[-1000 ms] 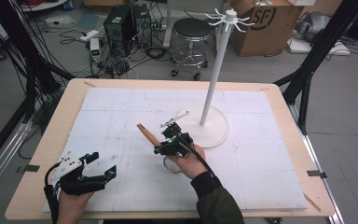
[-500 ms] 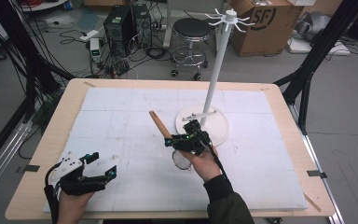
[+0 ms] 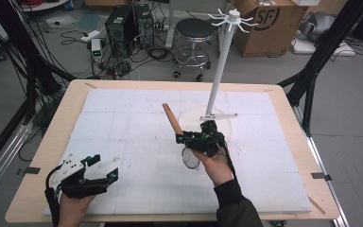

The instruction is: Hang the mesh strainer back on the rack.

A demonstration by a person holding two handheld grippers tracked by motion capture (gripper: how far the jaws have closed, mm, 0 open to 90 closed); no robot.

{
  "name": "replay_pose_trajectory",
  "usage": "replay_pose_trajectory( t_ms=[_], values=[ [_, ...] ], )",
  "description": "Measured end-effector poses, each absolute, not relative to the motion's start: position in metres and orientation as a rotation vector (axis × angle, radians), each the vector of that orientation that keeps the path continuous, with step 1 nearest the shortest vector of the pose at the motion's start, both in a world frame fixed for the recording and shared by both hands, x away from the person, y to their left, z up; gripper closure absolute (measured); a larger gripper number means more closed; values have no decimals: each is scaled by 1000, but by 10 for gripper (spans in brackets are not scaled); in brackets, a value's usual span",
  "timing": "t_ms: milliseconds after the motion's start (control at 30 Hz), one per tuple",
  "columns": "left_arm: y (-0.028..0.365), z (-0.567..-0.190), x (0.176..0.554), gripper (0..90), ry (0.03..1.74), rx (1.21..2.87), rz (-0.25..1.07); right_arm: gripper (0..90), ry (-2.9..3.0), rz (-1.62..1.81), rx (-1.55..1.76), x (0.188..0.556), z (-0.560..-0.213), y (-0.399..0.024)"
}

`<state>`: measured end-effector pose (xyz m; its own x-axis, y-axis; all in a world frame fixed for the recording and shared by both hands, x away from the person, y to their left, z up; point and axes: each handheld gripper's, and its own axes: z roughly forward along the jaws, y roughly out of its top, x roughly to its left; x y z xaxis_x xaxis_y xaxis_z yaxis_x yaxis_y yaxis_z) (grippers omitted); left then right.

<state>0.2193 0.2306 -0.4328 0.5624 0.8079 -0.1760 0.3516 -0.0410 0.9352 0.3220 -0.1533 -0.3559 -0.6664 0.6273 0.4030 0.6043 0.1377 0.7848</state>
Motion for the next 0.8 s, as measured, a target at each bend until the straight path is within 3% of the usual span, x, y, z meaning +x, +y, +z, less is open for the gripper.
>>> replay_pose_trajectory(
  t_ms=[800],
  values=[
    [232,-433,220,116,986,1618,471,689,2041,1808,1310,309,-329,-205]
  ],
)
